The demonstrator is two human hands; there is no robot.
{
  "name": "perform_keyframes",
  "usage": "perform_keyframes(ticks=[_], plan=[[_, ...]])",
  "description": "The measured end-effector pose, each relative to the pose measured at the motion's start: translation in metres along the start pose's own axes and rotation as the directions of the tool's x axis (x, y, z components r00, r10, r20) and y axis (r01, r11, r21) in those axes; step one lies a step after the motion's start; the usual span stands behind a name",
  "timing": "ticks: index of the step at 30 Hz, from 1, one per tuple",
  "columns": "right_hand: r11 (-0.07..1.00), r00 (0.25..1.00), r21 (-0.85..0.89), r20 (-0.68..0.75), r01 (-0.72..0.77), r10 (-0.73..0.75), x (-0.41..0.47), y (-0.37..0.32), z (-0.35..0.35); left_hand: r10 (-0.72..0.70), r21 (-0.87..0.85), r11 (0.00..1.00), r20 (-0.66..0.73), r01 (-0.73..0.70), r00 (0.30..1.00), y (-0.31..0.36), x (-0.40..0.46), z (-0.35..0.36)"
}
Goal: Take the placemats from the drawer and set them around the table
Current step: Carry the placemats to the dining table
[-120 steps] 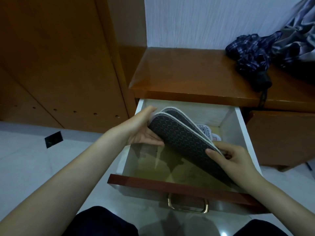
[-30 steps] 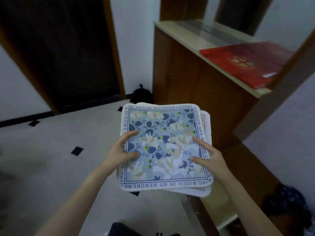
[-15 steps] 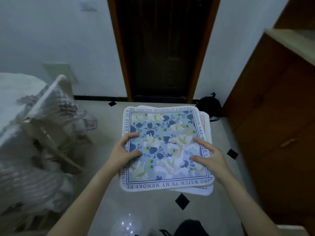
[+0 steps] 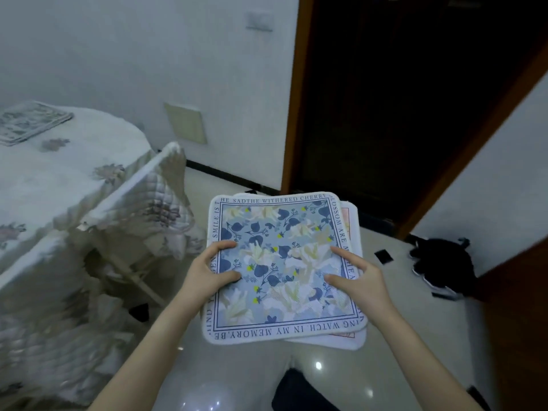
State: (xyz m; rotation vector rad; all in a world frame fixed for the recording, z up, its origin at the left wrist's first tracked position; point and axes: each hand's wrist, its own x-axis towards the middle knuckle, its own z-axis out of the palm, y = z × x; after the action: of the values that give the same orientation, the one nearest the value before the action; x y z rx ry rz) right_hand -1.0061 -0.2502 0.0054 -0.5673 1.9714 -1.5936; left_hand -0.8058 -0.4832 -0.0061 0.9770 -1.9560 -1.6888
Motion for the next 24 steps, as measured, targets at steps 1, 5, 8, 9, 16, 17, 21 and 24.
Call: perform_keyframes(ticks=[1, 5, 8, 9, 16, 17, 21, 24], plan=[[1.0, 0.999, -0.006, 0.031, 0.005, -0.005, 0.027, -0.008, -0.002, -0.009, -0.002, 1.0, -0.031, 0.009, 0.999, 0.008, 0.018, 0.002], [1.0, 0.987, -0.007, 0.162, 0.015, -0.014, 0.13, -0.039, -0.005, -0.026, -0.049, 0.999, -0.138, 0.02, 0.99, 0.033, 0.083, 0.007], [1.0, 0.971, -0.019, 0.241, 0.007, -0.003, 0.2, -0.056, 0.006, -0.047, -0.073, 0.997, -0.201, 0.033, 0.979, 0.043, 0.13, 0.001], [1.0, 0.965, -0.019, 0.261, -0.001, 0.005, 0.222, -0.06, 0.012, -0.056, -0.076, 0.996, -0.22, 0.04, 0.974, 0.044, 0.146, -0.003], [1.0, 0.926, -0.024, 0.376, -0.011, 0.019, 0.381, -0.082, 0.083, -0.076, -0.102, 0.994, -0.347, 0.043, 0.935, 0.045, 0.271, -0.045], [1.0, 0.921, -0.027, 0.388, -0.011, 0.021, 0.403, -0.087, 0.096, -0.081, -0.112, 0.993, -0.36, 0.043, 0.929, 0.044, 0.29, -0.054], [1.0, 0.911, -0.01, 0.411, -0.005, 0.009, 0.495, -0.116, 0.148, -0.092, -0.162, 0.986, -0.408, 0.027, 0.908, 0.051, 0.378, -0.097], [1.0, 0.905, -0.003, 0.426, -0.014, 0.014, 0.558, -0.14, 0.185, -0.093, -0.178, 0.984, -0.414, 0.02, 0.906, 0.064, 0.441, -0.131]])
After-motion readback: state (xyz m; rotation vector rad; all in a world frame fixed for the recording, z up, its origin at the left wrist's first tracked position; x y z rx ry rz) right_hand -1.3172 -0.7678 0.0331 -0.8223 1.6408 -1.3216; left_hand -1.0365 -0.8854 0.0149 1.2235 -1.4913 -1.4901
